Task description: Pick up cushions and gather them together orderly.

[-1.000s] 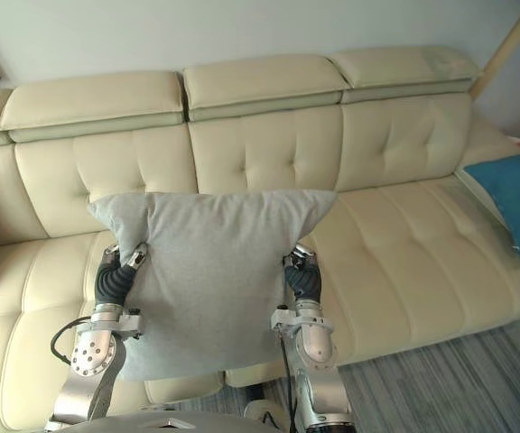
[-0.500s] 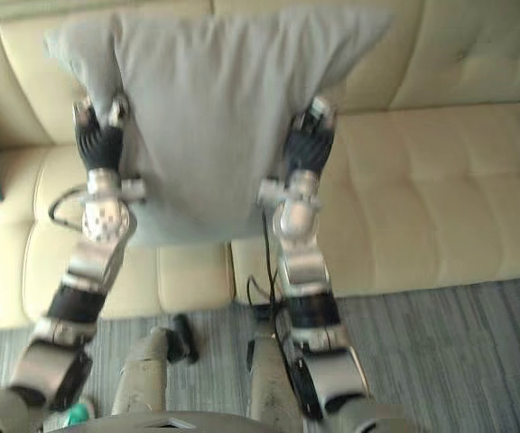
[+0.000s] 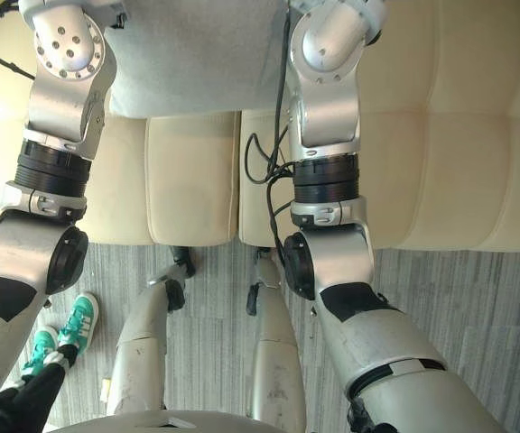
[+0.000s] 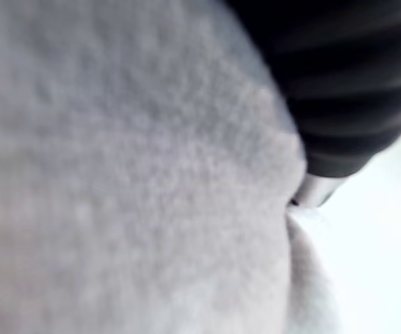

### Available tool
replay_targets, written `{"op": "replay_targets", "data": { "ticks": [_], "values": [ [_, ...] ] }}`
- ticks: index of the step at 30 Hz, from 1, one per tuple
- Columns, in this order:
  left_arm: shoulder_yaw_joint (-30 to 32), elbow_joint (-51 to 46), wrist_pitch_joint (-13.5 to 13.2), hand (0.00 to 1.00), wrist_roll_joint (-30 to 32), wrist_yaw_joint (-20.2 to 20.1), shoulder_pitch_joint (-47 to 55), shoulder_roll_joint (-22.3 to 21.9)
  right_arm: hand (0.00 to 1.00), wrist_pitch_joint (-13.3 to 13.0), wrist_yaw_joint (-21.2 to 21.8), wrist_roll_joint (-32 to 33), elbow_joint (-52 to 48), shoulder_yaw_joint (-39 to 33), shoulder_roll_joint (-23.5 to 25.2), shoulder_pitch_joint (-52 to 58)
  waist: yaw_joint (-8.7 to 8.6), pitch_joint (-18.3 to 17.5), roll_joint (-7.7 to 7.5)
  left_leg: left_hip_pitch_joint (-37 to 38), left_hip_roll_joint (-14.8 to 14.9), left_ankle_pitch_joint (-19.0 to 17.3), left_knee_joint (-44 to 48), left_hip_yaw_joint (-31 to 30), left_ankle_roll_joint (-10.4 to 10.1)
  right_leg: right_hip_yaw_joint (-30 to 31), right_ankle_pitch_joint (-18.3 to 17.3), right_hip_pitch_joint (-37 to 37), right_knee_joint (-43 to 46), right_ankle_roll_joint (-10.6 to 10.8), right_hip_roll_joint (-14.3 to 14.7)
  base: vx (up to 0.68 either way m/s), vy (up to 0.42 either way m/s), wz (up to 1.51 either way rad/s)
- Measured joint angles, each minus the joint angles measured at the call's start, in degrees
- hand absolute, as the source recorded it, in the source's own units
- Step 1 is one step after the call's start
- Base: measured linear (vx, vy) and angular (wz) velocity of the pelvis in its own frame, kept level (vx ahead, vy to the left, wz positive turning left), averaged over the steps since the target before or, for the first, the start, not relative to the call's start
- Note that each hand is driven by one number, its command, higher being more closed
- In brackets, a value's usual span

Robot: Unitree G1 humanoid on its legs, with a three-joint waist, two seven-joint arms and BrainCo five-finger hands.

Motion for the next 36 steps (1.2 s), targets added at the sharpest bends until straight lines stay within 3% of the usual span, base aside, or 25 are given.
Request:
{"op": "replay_targets", "data": {
  "ticks": [6,12,14,19,21,25,29,32,36],
  "values": [
    [-0.2,2.0,1.0,0.00,-1.0,-3.1,-1.0,-0.2,0.00,2.4,0.0,0.1,2.0,-1.8,-1.1,-0.7,0.18,0.2,-0.07,-3.8,-0.1,1.0,-0.9,-1.2,-0.2,-1.4,-0.1,-3.3,0.0,-0.5,0.1,0.01,-0.035,0.13],
    [-0.3,1.9,1.3,0.00,-0.8,-6.3,-1.0,0.6,0.00,2.4,0.4,1.0,1.8,-2.1,-2.3,-0.7,-0.08,1.1,-0.14,-5.9,0.0,1.0,-0.6,-1.2,-0.2,-1.4,-0.1,-5.2,0.1,-0.5,0.1,0.00,0.000,0.00],
    [-0.3,1.7,1.3,0.00,-0.1,-7.2,-1.0,3.1,0.00,2.2,1.1,2.3,1.8,-2.1,-2.7,-0.4,-0.86,1.0,-0.15,-5.7,0.1,0.9,-0.6,-1.1,-0.3,-1.3,-0.1,-5.2,0.3,-0.5,0.2,0.00,0.000,0.00],
    [-0.1,1.5,1.3,0.00,5.1,-8.9,1.1,10.9,0.00,0.8,3.0,4.6,1.4,-2.2,-7.2,4.7,-0.96,1.0,-0.15,-5.4,0.9,-0.3,0.9,-0.6,-0.3,-0.9,-1.3,-5.2,1.8,-0.9,0.7,-0.01,-0.022,-0.07],
    [0.6,-1.0,1.3,0.00,6.6,-9.2,5.6,15.2,0.00,-0.2,4.7,5.7,-2.0,-2.5,-7.8,9.1,-1.00,1.1,-0.16,-4.6,1.3,-0.9,1.1,0.2,-0.3,0.0,-2.2,-5.2,2.8,-0.9,1.0,-0.02,-0.037,-0.13],
    [4.5,-6.0,1.4,0.00,8.1,-9.9,12.8,18.6,0.00,-0.9,6.6,6.5,-9.5,-2.8,-10.6,17.0,-1.29,1.1,-0.18,-3.5,1.7,-0.9,1.3,0.4,-0.2,0.2,-2.6,-5.0,4.0,-0.8,1.1,0.00,-0.032,-0.07],
    [10.8,-11.9,1.4,0.00,7.5,-10.0,25.5,17.4,0.00,-2.6,9.8,6.8,-17.5,-4.5,-12.0,28.1,-1.82,1.1,-0.18,-1.3,2.1,-2.0,2.3,0.2,-0.6,-0.1,-4.0,-2.9,5.5,-0.8,1.3,0.00,-0.036,-0.01],
    [16.1,-17.6,1.2,0.00,5.3,-10.3,41.1,12.0,0.00,-3.2,12.9,7.5,-24.0,-5.6,-11.6,42.5,-1.73,1.0,-0.20,2.1,2.2,-4.0,3.4,-0.2,-0.6,-0.5,-6.7,0.4,7.8,-0.7,1.1,0.02,-0.031,0.05],
    [18.3,-19.1,1.0,0.00,1.1,-13.6,61.0,5.1,0.00,-4.2,19.0,7.5,-28.1,-5.2,-8.3,59.7,-1.75,0.9,-0.33,8.8,1.8,-5.5,3.1,-0.8,-0.9,-1.3,-9.9,6.6,9.5,-0.7,0.5,0.06,-0.026,0.11]
  ]
}}
